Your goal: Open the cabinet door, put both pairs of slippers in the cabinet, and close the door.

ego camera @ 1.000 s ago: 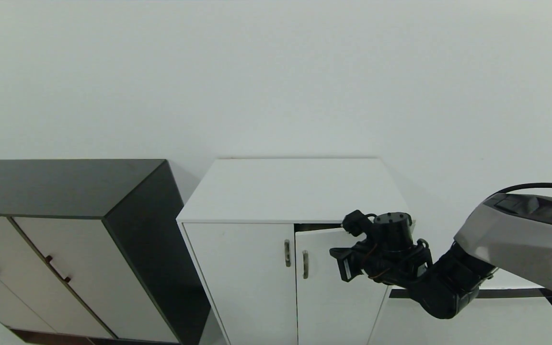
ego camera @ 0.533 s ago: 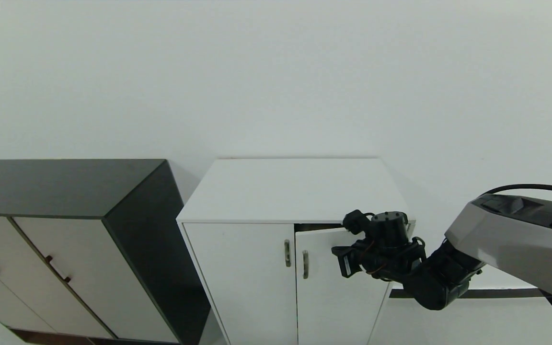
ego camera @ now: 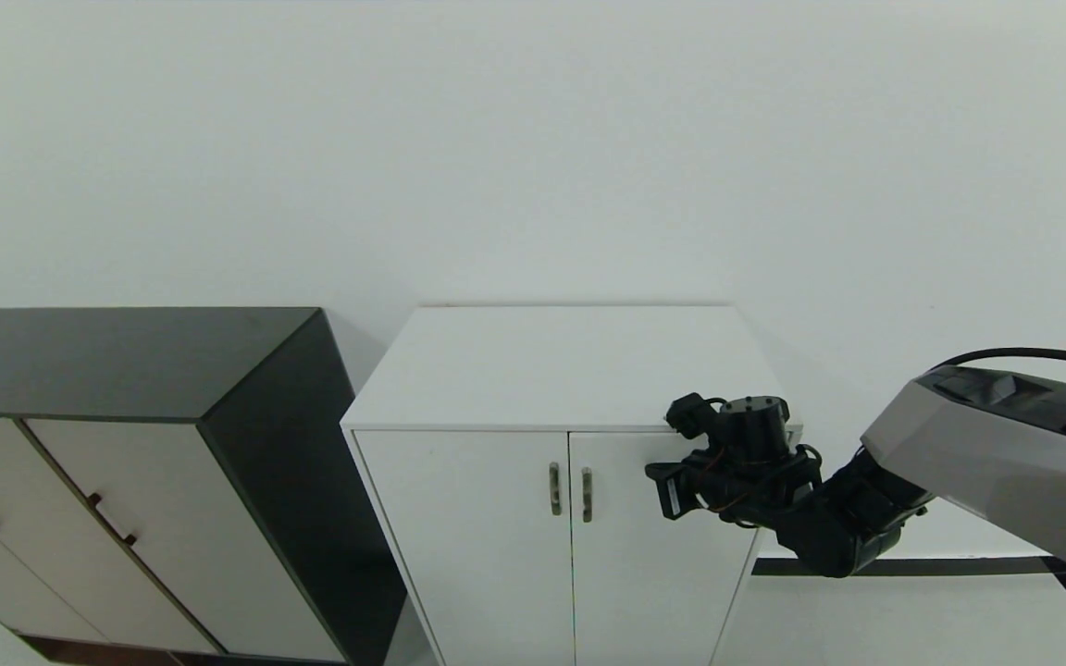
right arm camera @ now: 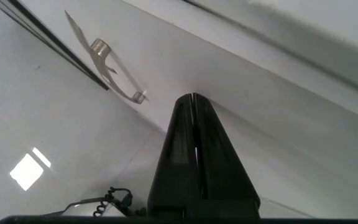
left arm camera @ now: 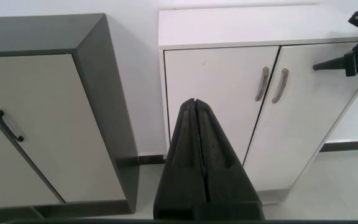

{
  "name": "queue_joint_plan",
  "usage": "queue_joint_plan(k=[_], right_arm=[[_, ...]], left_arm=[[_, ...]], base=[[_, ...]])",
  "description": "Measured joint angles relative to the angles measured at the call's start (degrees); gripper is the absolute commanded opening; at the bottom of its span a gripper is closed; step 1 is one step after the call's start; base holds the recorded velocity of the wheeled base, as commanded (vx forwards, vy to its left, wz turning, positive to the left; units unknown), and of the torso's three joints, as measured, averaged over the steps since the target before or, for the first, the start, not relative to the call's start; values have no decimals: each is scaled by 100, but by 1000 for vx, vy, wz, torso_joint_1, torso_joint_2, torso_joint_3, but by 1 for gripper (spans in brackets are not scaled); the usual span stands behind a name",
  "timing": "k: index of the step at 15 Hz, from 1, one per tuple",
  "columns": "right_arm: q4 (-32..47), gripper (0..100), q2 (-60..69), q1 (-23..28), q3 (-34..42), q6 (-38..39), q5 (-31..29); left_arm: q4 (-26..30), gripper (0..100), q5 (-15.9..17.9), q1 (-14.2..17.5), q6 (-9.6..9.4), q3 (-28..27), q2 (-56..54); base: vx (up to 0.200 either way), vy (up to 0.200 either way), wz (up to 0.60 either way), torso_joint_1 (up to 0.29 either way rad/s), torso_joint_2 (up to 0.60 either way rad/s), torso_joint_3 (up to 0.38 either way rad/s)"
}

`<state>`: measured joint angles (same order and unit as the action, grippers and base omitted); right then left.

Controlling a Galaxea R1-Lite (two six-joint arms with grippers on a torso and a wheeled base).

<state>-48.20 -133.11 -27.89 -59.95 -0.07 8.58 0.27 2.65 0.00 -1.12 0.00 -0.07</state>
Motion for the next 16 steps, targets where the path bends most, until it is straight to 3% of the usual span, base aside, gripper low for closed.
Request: queue_joint_plan(k=[16], right_arm=[[184,0,-79,63,-134,0,-18]], left_arm=[[-2,0,0,0,-2,0,0]], base=[[0,0,0,0,0,0]])
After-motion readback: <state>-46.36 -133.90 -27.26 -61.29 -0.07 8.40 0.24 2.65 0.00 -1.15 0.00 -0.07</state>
